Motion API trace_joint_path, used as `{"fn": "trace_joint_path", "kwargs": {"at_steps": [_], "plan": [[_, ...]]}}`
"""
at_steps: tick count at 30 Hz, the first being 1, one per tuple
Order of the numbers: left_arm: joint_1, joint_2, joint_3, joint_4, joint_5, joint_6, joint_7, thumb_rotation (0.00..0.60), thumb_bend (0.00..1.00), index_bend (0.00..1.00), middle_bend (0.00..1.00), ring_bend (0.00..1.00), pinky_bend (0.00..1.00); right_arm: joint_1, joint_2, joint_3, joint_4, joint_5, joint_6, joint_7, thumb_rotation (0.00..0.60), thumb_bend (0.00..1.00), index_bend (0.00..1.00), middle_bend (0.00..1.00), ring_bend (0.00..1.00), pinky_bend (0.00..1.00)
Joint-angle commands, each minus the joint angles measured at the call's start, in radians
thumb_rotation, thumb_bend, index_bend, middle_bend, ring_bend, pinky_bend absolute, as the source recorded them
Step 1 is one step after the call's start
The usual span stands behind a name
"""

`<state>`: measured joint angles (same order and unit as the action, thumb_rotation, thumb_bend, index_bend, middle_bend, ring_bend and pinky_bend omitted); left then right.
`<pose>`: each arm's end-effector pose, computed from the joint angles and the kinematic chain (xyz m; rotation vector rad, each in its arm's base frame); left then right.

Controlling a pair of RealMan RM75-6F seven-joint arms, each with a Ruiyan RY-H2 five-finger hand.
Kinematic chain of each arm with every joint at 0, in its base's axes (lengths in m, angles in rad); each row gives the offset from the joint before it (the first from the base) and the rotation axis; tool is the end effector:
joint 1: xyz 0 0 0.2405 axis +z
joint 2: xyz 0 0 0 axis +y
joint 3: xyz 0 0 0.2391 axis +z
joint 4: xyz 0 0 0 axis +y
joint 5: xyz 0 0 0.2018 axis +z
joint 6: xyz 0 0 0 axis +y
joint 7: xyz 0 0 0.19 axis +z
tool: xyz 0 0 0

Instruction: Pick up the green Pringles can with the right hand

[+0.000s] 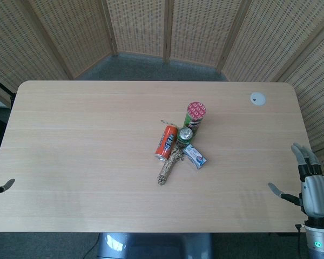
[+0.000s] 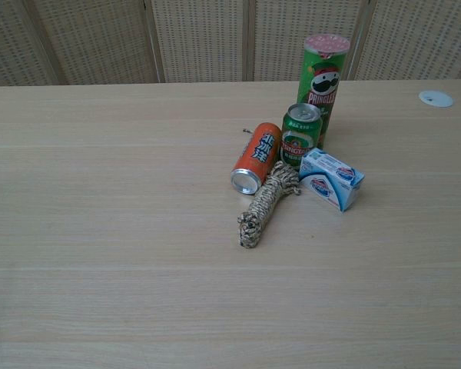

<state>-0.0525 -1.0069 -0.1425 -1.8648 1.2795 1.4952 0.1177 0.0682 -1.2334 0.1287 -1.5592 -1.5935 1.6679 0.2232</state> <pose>-0.2857 0.2266 0.1982 -1.1542 -0.9723 -0.8547 -0.2607 -0.2293 0.1702 1.2090 -0.8886 1.3234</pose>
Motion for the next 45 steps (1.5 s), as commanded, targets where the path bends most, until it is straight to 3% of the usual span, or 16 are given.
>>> {"fn": "trace_joint_path", "kwargs": {"at_steps": [1, 11, 17, 23, 33, 45], "plan": [[0.002, 0.001, 0.005, -0.002, 0.010, 0.006, -0.003, 0.600, 0.00, 0.00, 0.00, 0.00, 0.00, 0.000, 0.000, -0.001, 0.003, 0.002, -0.002, 0.002, 0.600, 0.00, 0.00, 0.00, 0.00, 0.00], [0.007, 0.009, 0.028, -0.015, 0.069, 0.014, -0.037, 0.600, 0.00, 0.00, 0.00, 0.00, 0.00, 0.027, -0.008, 0.004, 0.033, 0.041, -0.072, 0.023, 0.600, 0.00, 0.00, 0.00, 0.00, 0.00], [0.010, 0.012, 0.032, -0.014, 0.108, 0.033, -0.065, 0.600, 0.00, 0.00, 0.00, 0.00, 0.00, 0.127, -0.019, 0.055, 0.015, 0.104, -0.223, 0.053, 0.600, 0.00, 0.00, 0.00, 0.00, 0.00], [0.009, 0.001, 0.033, 0.000, 0.114, 0.040, -0.061, 0.600, 0.00, 0.00, 0.00, 0.00, 0.00, 0.258, -0.089, 0.111, 0.066, 0.219, -0.442, 0.123, 0.600, 0.00, 0.00, 0.00, 0.00, 0.00], [-0.007, -0.024, 0.014, 0.034, 0.048, 0.018, -0.026, 0.600, 0.00, 0.00, 0.00, 0.00, 0.00, 0.458, -0.230, 0.222, 0.303, 0.434, -0.791, 0.318, 0.600, 0.00, 0.00, 0.00, 0.00, 0.00], [-0.019, -0.067, 0.001, 0.066, -0.012, 0.010, 0.036, 0.600, 0.00, 0.00, 0.00, 0.00, 0.00, 0.614, -0.367, 0.290, 0.565, 0.516, -0.995, 0.428, 0.600, 0.00, 0.00, 0.00, 0.00, 0.00]]}}
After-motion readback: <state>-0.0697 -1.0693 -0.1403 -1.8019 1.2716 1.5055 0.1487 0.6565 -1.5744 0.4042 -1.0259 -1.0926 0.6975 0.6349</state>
